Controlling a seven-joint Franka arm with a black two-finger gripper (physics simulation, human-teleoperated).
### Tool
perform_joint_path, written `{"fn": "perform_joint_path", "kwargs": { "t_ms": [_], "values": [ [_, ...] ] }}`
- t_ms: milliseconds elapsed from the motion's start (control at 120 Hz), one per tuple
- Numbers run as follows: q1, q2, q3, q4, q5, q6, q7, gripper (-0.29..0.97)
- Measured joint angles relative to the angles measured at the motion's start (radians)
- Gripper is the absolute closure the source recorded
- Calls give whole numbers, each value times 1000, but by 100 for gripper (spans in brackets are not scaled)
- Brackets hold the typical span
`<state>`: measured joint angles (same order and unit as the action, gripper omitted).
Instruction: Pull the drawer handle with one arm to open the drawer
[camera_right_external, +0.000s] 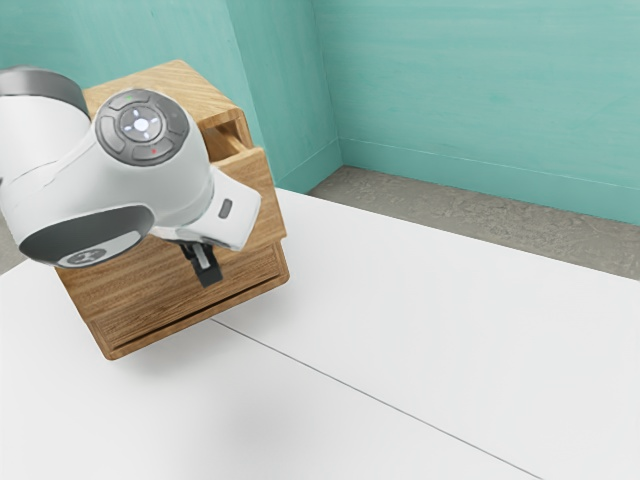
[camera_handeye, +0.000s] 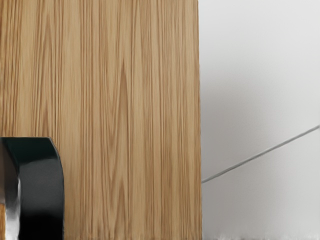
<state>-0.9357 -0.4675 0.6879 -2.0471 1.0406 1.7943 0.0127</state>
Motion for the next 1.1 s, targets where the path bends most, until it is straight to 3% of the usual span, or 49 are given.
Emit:
{"fn": "perform_joint_path", "kwargs": {
  "t_ms": [600, 767, 908, 1000, 1100],
  "values": [
    [71, 10, -186, -65, -41, -3, -59, -2],
    [181, 8, -339, -91, -71, -8, -76, 3],
    [353, -59, -561, -102, -107, -35, -87, 1],
    [398, -72, -657, -47, -184, -67, -92, 0],
    [445, -19, -656, 170, -446, -150, -120, 0]
  ]
}}
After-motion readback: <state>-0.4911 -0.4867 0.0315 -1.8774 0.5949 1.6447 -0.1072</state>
